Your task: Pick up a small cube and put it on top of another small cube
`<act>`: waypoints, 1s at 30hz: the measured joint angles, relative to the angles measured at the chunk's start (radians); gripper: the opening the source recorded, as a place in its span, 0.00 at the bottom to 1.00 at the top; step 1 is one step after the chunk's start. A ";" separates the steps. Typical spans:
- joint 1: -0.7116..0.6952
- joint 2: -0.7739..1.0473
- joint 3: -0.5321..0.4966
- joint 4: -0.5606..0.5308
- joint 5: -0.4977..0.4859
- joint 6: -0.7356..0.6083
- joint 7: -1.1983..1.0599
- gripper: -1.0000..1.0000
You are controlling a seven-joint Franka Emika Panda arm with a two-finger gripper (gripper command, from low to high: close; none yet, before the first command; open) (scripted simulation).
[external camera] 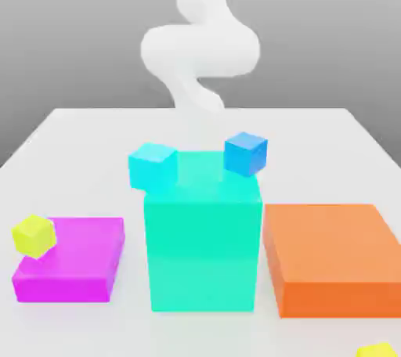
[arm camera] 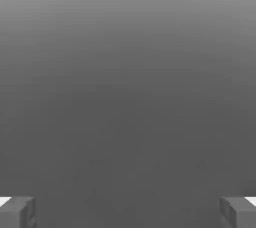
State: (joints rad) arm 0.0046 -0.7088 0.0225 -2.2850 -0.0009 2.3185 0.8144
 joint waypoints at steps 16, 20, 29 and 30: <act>0.039 0.585 0.159 0.096 -0.070 0.120 0.140 0.50; 0.079 0.732 0.179 0.119 -0.106 0.148 0.187 0.50; 0.165 1.061 0.193 0.173 -0.169 0.212 0.282 0.50; 0.176 1.097 0.193 0.179 -0.174 0.220 0.290 0.50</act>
State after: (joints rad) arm 0.1802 0.3881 0.2160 -2.1057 -0.1745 2.5381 1.1047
